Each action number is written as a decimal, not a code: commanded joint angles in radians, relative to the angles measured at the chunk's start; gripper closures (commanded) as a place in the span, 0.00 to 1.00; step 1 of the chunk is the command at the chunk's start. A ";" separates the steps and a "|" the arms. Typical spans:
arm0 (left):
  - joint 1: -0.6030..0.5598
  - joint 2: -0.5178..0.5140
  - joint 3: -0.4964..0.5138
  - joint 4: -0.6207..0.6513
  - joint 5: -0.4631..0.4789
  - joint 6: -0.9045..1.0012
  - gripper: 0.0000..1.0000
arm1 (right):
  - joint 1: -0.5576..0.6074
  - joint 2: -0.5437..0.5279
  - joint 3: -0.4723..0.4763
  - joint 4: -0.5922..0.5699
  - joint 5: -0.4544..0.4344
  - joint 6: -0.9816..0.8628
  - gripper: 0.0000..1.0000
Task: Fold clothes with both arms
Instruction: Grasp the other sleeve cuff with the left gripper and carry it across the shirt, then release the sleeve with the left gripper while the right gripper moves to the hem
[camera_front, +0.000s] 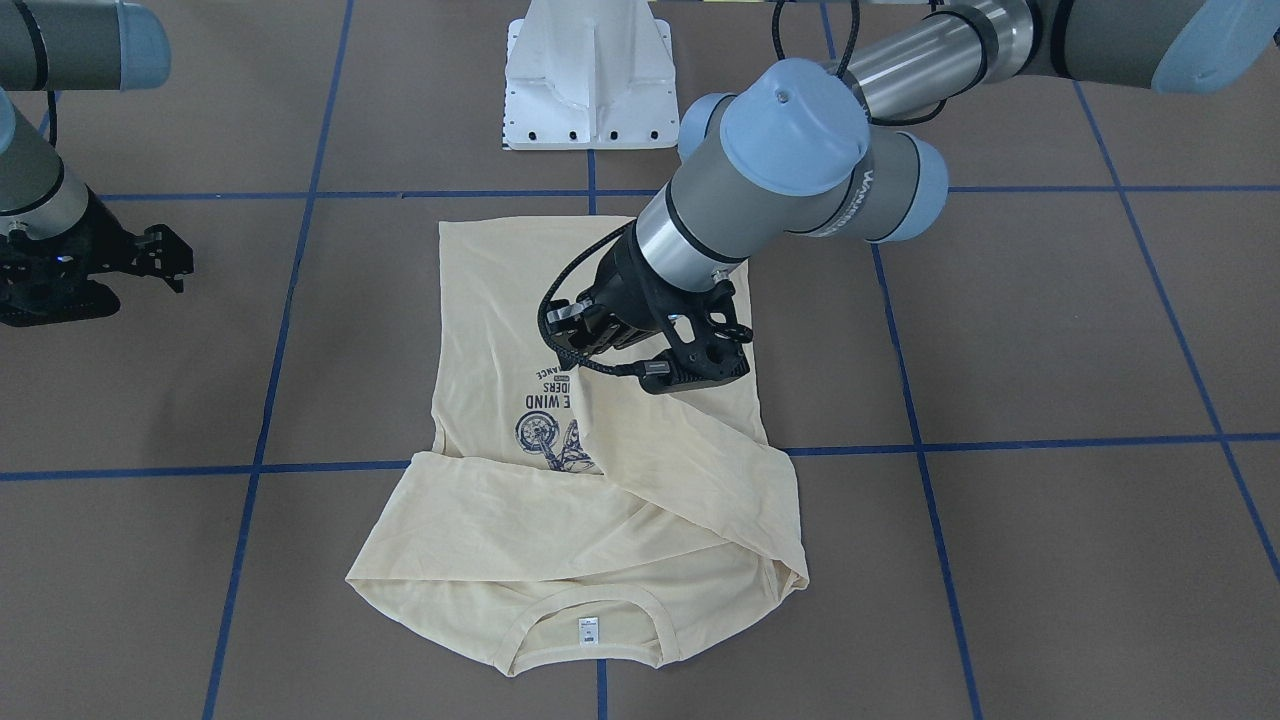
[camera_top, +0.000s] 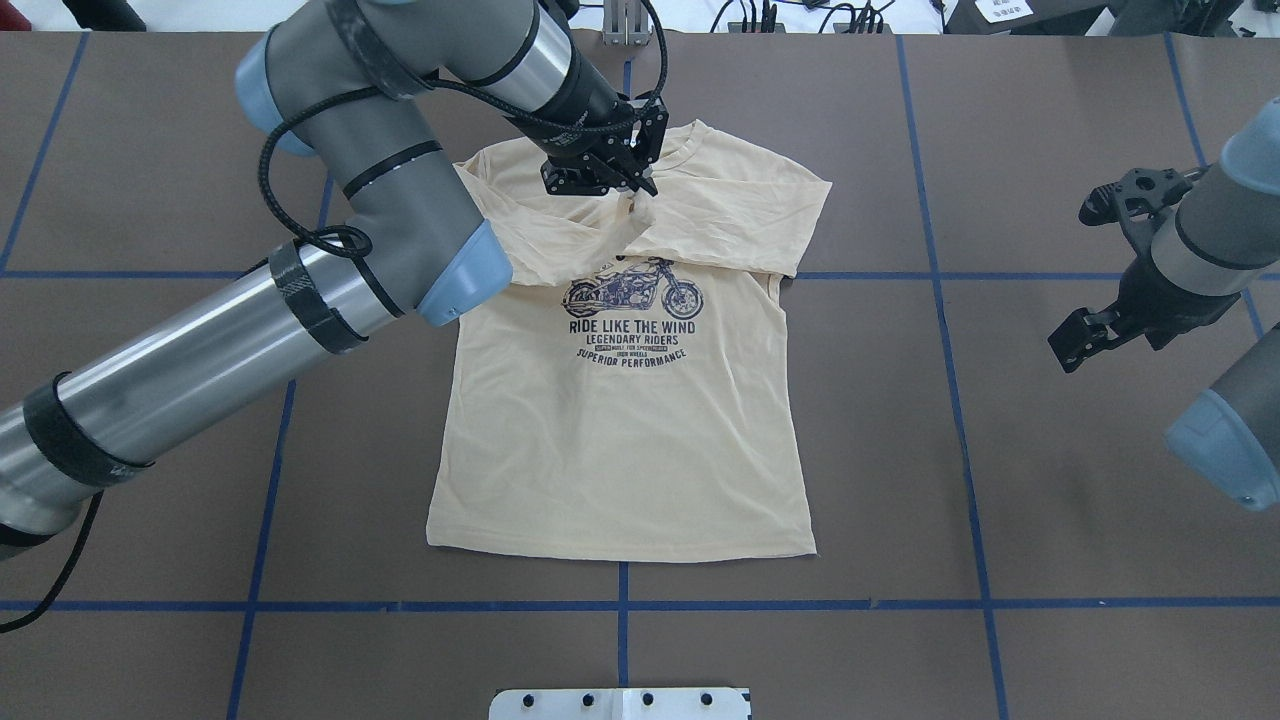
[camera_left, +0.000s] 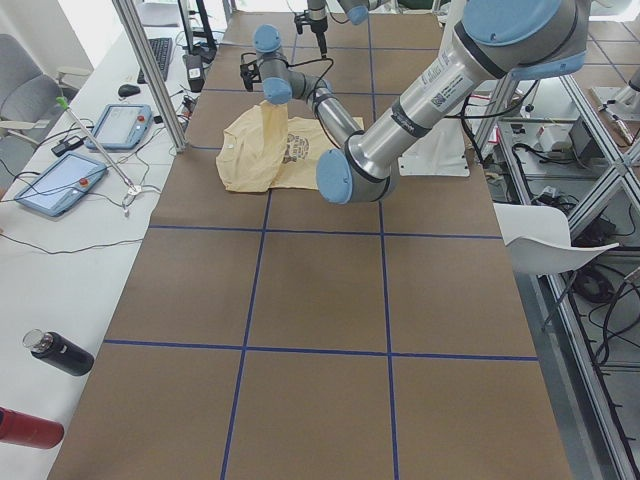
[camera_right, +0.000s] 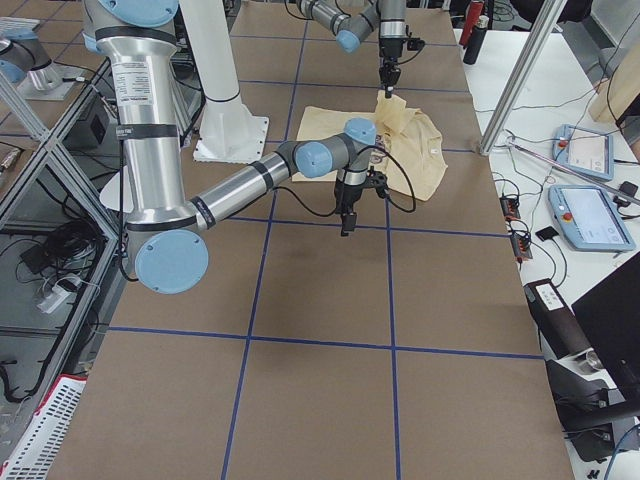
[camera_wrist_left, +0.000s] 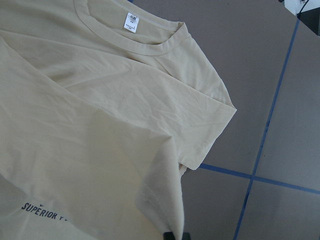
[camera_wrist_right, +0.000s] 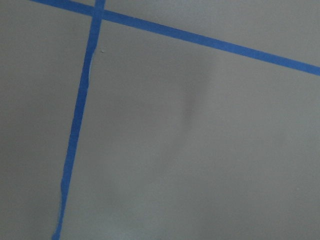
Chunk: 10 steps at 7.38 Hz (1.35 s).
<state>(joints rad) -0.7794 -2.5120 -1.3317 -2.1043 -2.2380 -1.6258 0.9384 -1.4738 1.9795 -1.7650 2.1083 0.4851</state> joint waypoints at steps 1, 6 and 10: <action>0.058 -0.014 0.092 -0.101 0.076 -0.032 1.00 | -0.001 0.004 -0.020 0.004 -0.001 0.003 0.00; 0.216 -0.067 0.233 -0.222 0.245 -0.022 1.00 | -0.003 0.015 -0.039 0.004 -0.001 0.003 0.00; 0.244 -0.059 0.223 -0.325 0.388 0.044 0.00 | -0.004 0.020 -0.048 0.005 0.043 0.004 0.00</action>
<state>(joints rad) -0.5435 -2.5752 -1.1031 -2.4066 -1.8857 -1.6182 0.9348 -1.4562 1.9341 -1.7601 2.1194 0.4893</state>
